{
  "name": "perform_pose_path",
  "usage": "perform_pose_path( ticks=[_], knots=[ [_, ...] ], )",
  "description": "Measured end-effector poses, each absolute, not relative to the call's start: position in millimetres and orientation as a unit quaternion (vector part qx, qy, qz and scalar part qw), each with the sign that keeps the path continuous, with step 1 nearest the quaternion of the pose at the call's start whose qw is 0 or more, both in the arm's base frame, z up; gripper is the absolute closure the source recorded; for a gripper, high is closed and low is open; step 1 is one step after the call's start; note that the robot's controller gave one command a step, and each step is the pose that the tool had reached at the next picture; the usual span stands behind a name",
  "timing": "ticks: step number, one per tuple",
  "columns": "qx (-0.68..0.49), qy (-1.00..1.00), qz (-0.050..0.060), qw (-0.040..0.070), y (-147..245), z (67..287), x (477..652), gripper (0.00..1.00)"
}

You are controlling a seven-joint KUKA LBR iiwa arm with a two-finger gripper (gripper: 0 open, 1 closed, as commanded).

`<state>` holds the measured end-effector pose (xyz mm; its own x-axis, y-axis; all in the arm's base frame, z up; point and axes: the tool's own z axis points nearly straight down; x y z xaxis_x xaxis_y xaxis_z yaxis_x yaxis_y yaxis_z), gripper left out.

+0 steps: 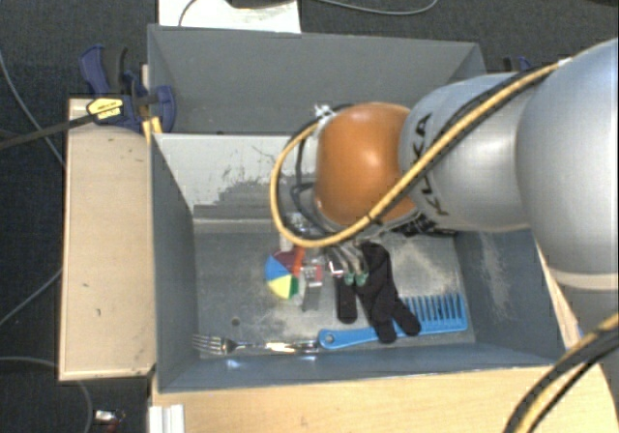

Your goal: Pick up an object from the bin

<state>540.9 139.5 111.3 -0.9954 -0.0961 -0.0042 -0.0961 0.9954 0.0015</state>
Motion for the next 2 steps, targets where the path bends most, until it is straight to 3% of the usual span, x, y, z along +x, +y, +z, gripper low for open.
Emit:
perform_pose_path(
  ticks=[1,2],
  knots=[
    [-0.077,0.997,0.002,0.009,92,69,582.1,0.00],
    [0.000,1.000,0.004,0.005,121,70,555.6,1.00]
  ],
)
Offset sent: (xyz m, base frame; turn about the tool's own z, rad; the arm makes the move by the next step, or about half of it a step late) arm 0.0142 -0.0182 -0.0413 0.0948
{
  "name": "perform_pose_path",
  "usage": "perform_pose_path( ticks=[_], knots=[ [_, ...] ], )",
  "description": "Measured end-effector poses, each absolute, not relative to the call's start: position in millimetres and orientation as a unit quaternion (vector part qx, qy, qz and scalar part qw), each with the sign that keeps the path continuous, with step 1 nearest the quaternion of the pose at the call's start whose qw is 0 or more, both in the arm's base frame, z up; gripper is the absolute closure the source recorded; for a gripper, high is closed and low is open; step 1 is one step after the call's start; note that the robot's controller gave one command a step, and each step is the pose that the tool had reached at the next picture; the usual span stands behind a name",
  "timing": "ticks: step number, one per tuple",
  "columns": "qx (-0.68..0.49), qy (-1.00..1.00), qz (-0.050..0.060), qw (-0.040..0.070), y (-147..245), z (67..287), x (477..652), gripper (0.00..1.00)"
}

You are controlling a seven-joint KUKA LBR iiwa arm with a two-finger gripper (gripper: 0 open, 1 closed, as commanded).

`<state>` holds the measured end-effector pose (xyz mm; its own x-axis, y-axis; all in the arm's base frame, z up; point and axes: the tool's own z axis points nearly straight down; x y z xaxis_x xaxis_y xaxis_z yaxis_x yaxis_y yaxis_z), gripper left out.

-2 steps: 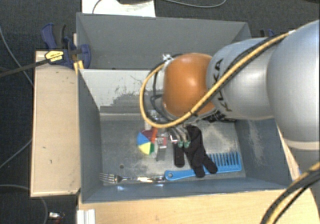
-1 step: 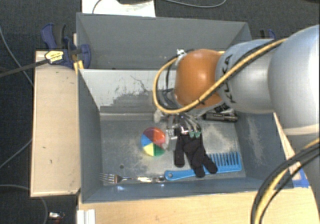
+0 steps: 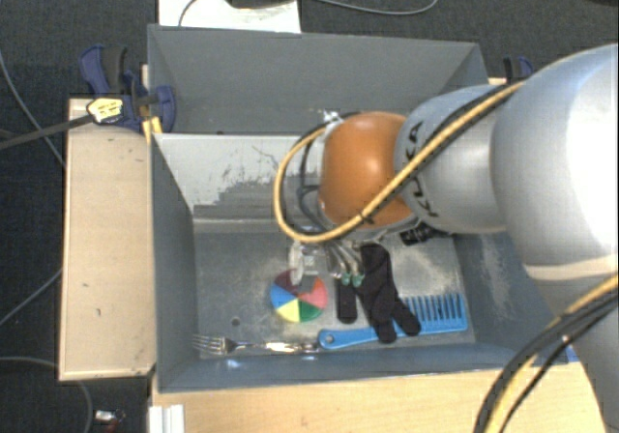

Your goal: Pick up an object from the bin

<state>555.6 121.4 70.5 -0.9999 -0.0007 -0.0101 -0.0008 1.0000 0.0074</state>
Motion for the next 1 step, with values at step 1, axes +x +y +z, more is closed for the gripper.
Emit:
perform_pose_path(
  ticks=[1],
  knots=[
    [0.000,1.000,0.004,0.005,121.3,70.6,555.6,1.00]
  ],
)
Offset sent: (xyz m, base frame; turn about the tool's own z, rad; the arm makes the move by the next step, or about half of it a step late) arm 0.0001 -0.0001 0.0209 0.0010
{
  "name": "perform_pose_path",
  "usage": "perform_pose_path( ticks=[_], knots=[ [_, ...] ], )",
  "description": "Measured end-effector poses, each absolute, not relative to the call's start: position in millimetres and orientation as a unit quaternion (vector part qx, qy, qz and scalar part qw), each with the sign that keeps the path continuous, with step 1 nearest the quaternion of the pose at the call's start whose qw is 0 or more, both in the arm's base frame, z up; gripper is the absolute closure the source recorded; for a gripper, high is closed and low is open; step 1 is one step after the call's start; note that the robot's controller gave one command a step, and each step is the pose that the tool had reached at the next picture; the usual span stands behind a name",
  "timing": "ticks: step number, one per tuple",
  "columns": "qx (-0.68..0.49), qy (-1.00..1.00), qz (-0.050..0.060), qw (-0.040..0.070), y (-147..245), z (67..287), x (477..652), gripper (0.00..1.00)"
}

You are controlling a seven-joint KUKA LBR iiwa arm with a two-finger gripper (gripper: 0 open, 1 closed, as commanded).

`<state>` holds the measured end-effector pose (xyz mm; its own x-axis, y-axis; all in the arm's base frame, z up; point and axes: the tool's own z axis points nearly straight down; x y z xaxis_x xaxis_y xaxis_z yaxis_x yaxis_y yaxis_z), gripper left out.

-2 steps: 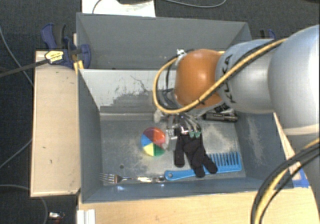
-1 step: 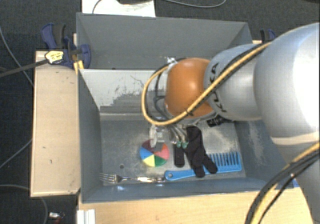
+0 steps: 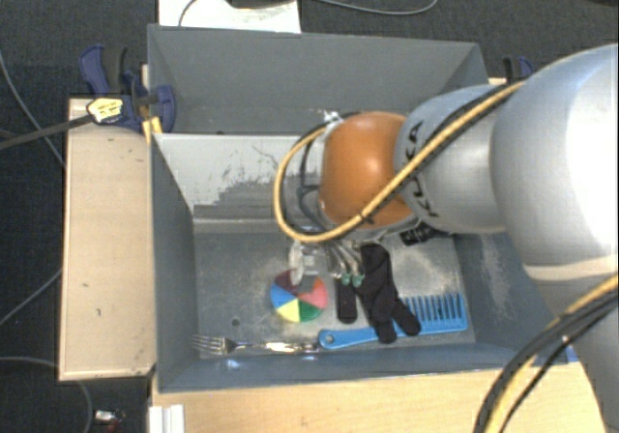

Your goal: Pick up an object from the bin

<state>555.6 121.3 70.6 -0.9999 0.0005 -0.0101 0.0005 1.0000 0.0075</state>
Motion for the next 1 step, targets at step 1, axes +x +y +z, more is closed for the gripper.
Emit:
perform_pose_path(
  ticks=[1],
  knots=[
    [0.001,1.000,0.004,0.006,121.2,82.5,555.6,1.00]
  ],
)
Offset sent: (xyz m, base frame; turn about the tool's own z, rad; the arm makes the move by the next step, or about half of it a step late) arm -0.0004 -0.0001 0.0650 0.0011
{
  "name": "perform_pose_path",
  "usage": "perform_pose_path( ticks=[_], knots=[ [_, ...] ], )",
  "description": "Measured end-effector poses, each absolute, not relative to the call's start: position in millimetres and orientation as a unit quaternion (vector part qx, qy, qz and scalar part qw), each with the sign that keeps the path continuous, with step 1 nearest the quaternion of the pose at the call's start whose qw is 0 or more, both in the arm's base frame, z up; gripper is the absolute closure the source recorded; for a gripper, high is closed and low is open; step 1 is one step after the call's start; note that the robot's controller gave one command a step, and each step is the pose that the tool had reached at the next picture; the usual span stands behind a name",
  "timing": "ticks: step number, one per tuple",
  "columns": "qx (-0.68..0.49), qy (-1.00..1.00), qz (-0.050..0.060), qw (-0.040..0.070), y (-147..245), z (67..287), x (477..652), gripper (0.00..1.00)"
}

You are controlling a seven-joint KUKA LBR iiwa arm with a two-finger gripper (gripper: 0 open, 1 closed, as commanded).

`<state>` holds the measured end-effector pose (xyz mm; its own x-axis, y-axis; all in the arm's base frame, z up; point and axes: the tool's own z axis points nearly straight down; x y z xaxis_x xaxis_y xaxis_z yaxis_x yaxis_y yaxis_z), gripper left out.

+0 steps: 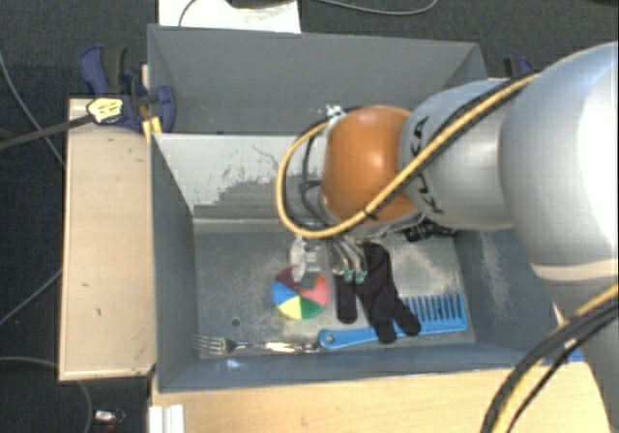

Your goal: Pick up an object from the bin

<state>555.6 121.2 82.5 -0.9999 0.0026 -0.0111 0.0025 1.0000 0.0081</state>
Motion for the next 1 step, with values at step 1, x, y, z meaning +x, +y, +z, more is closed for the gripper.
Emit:
perform_pose_path(
  ticks=[1],
  knots=[
    [0.003,1.000,0.004,0.004,121.0,117.3,554.8,1.00]
  ],
)
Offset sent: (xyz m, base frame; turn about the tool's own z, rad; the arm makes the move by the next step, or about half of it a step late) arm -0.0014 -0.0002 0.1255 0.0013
